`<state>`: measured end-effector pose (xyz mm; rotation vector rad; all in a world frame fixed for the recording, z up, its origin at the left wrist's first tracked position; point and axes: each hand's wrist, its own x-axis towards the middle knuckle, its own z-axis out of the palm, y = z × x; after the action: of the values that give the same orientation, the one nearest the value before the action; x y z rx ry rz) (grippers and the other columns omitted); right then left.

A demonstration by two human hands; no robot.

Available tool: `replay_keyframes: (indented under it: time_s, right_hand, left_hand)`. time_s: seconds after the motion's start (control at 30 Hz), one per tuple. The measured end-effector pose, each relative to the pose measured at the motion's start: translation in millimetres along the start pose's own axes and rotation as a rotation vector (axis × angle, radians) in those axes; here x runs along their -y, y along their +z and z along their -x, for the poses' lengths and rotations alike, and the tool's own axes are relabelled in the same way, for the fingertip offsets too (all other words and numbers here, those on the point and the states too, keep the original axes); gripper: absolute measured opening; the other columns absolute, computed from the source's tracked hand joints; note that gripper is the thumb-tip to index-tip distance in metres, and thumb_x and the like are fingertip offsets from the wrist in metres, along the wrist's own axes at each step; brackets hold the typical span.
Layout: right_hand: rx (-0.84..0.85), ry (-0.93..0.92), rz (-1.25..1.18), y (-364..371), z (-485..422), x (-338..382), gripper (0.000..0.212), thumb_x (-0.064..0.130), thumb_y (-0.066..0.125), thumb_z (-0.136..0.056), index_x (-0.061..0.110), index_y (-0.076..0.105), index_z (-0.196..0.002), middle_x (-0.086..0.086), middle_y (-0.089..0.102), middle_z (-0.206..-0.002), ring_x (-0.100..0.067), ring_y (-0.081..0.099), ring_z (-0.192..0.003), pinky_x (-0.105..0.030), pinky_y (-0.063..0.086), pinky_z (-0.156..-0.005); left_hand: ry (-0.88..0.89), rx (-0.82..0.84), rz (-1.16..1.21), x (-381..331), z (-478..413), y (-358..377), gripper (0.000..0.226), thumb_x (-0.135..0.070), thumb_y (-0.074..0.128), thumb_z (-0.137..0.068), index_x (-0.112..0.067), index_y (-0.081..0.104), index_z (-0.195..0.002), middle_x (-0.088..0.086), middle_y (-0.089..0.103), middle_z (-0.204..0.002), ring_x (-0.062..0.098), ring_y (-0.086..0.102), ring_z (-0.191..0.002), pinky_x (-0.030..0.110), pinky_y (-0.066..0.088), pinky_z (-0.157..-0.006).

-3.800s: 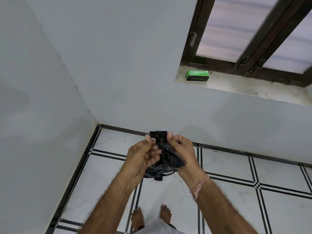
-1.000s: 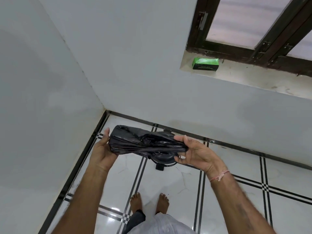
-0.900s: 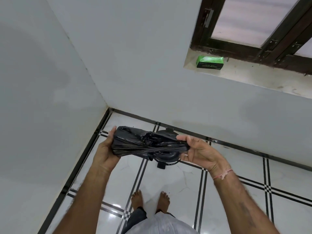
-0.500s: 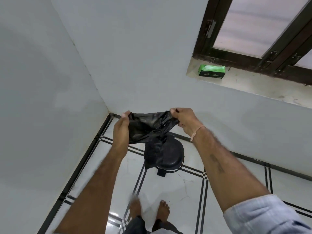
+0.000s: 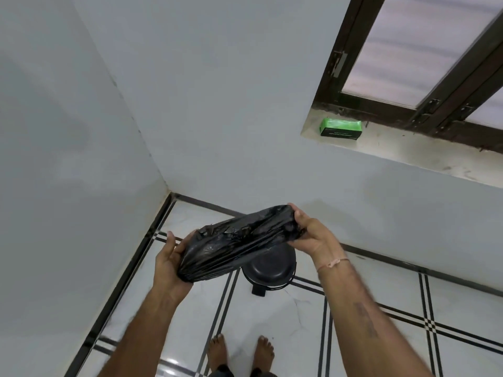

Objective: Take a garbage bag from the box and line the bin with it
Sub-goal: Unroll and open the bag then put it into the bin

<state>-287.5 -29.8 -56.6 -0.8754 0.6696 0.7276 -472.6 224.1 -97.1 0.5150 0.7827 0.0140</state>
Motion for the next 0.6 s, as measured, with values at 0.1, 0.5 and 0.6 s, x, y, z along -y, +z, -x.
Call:
replay_keyframes:
  time_s: [0.1,0.5,0.6]
  right_hand:
    - [0.099,0.005,-0.041,-10.1,3.3,-10.3,0.028,0.003,0.049,-0.105,0.007,0.074,-0.116,-0.024,0.075,-0.113,-0.04,0.069,-0.106,-0.058,0.051,-0.104]
    - [-0.067,-0.093,0.728,-6.5,4.4,-14.7,0.024,0.022,0.064,-0.104,0.009,0.077,-0.118,-0.006,0.081,-0.096,-0.018,0.078,-0.078,-0.026,0.059,-0.061]
    - [-0.152,-0.088,0.738,-3.3,-0.9,-3.2,0.02,0.025,0.063,-0.104,0.017,0.076,-0.117,0.001,0.074,-0.095,-0.014,0.068,-0.079,-0.025,0.054,-0.058]
  left_hand:
    - [-0.016,-0.029,0.066,-3.5,-3.0,-6.6,0.063,-0.067,0.058,-0.092,-0.012,0.08,-0.113,0.016,0.076,-0.124,0.036,0.078,-0.101,0.051,0.064,-0.082]
    - [0.098,-0.023,-0.217,-31.4,-27.9,17.3,0.063,-0.064,0.052,-0.098,-0.014,0.066,-0.134,0.011,0.075,-0.127,0.03,0.074,-0.111,0.044,0.062,-0.083]
    - [0.095,0.024,-0.236,-36.9,-25.2,14.6,0.05,-0.057,0.061,-0.095,-0.015,0.069,-0.12,0.007,0.081,-0.108,0.025,0.08,-0.094,0.041,0.064,-0.075]
